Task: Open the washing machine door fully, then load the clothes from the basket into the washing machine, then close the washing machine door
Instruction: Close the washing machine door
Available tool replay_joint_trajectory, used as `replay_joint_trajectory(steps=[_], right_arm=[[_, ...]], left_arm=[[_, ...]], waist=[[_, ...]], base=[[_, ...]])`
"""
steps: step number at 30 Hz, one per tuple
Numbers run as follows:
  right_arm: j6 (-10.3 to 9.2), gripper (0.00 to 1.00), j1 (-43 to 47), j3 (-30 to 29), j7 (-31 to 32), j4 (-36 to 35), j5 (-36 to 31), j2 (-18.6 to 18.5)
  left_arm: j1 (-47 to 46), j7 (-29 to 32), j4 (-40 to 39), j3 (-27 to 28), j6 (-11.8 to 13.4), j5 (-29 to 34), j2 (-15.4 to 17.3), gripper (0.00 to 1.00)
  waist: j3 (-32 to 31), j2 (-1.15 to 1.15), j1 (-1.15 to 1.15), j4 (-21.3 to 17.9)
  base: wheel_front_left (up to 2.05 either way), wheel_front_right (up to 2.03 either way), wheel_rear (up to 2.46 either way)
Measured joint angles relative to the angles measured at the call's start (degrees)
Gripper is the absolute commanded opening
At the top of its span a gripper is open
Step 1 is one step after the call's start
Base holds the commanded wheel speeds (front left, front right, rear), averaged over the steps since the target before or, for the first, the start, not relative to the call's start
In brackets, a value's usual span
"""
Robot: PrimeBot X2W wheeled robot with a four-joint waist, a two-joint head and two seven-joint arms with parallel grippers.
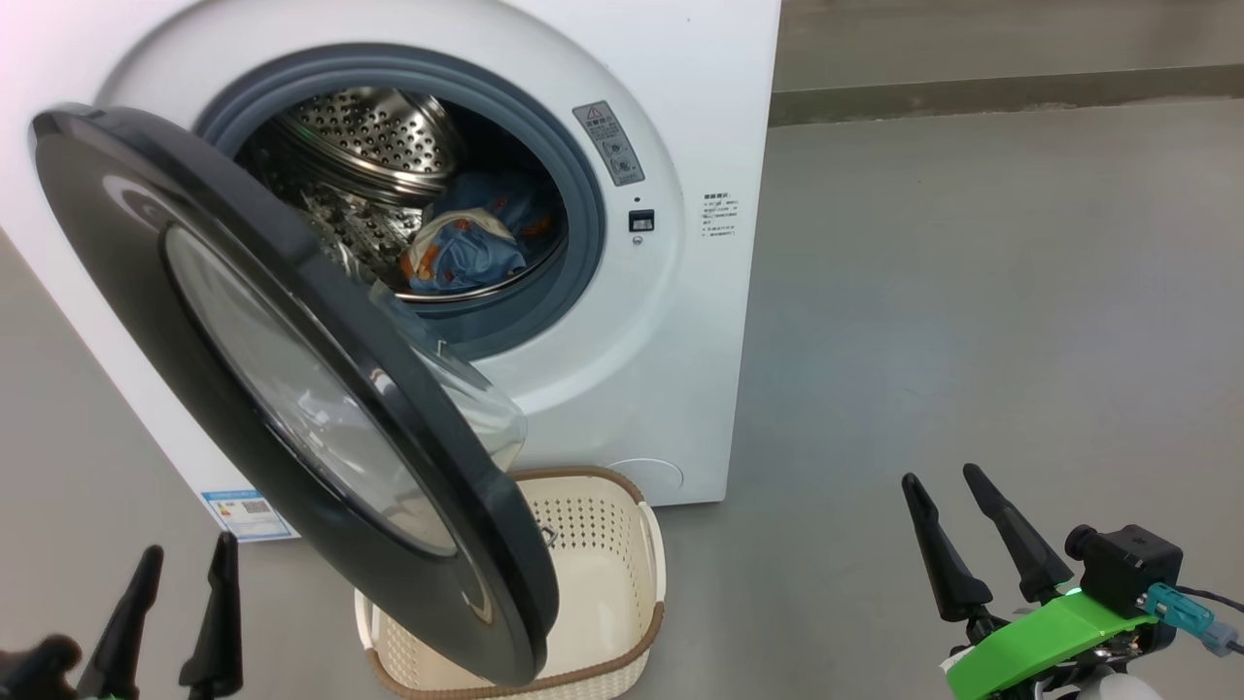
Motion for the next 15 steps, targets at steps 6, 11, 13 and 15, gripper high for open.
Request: replay_joint_trajectory(steps=[6, 11, 13, 15], right_arm=[[0.0, 1.0, 0.02, -0.04, 0.0, 0.0, 0.0, -0.08], [0.0, 1.0, 0.08, -0.24, 0.0, -0.08, 0.0, -0.38], [0.0, 1.0, 0.1, -0.24, 0.0, -0.08, -0.01, -0.51], [0.01, 1.0, 0.12, -0.24, 0.0, -0.08, -0.01, -0.67]], left_arm=[[0.13, -4.34, 3.41, -0.79, 0.55, 4.85, -0.49, 1.0], [0.18, -5.35, 5.8, -0.8, 0.52, 5.99, -2.24, 1.0], [0.19, -5.36, 6.56, -0.76, 0.51, 6.55, -2.33, 1.0], [0.19, -5.36, 6.64, -0.4, 0.49, 7.66, -2.52, 1.0]], waist=[[-0.19, 0.0, 0.0, -0.1], [-0.2, 0.0, 0.0, -0.12], [-0.24, 0.0, 0.0, -0.11], [-0.31, 0.0, 0.0, -0.02]], base=[[0.0, 0.0, 0.0], [0.0, 0.0, 0.0], [0.0, 0.0, 0.0], [0.0, 0.0, 0.0]])
